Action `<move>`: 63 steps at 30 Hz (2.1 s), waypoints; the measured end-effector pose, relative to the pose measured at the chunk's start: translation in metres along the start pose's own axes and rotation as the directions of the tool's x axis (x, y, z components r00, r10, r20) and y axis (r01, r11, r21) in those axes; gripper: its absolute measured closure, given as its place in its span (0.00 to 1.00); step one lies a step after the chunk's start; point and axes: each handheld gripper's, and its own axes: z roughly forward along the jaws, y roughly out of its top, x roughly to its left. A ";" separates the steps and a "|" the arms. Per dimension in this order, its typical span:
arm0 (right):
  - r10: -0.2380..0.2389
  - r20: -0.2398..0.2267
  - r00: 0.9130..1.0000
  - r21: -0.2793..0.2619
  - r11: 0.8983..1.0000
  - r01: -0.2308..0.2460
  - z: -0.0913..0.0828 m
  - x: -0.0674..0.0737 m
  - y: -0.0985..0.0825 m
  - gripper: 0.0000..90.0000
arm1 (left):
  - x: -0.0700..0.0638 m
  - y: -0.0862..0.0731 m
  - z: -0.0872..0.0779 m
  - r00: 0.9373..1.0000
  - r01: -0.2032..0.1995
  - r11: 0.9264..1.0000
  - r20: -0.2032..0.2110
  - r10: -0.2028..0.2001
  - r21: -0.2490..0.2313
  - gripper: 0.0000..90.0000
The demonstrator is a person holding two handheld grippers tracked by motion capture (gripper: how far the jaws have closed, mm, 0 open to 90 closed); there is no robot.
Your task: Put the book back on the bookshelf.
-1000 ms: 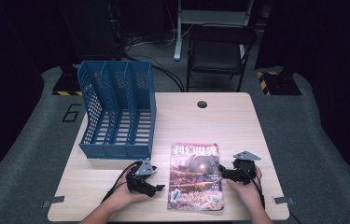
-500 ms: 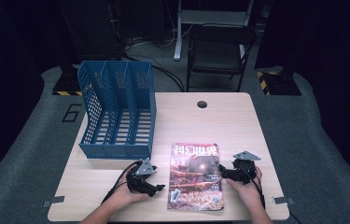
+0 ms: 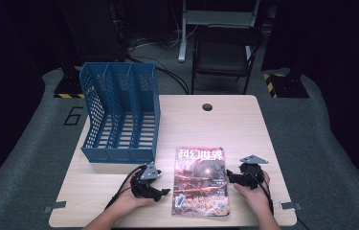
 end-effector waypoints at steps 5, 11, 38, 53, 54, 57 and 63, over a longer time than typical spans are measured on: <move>0.040 0.001 0.999 0.027 0.999 -0.040 -0.003 0.002 0.003 0.37 | -0.001 0.000 0.001 1.000 -0.001 1.000 -0.011 0.001 -0.005 0.21; 0.051 0.000 0.999 0.010 0.999 -0.051 -0.009 0.006 0.010 0.43 | 0.000 0.000 0.000 1.000 -0.006 1.000 -0.014 0.006 0.001 0.21; 0.056 -0.146 0.988 0.073 0.996 -0.046 -0.003 0.029 0.016 0.46 | -0.002 0.000 0.001 1.000 0.017 1.000 -0.019 -0.017 0.000 0.21; 0.054 -0.153 0.987 0.096 0.995 -0.039 0.001 0.042 0.016 0.44 | -0.009 0.008 -0.001 0.992 0.116 0.992 -0.058 -0.114 0.049 0.24; 0.061 -0.156 0.986 0.097 0.994 -0.046 0.001 0.042 0.016 0.44 | -0.008 0.009 -0.002 0.990 0.129 0.991 -0.063 -0.126 0.047 0.25; 0.075 -0.159 0.984 0.096 0.994 -0.061 0.000 0.042 0.015 0.44 | -0.008 0.013 -0.003 0.986 0.160 0.985 -0.056 -0.157 0.065 0.30; 0.095 -0.161 0.982 0.088 0.993 -0.082 0.000 0.043 0.015 0.43 | -0.012 0.023 0.001 0.980 0.199 0.977 -0.014 -0.199 0.080 0.30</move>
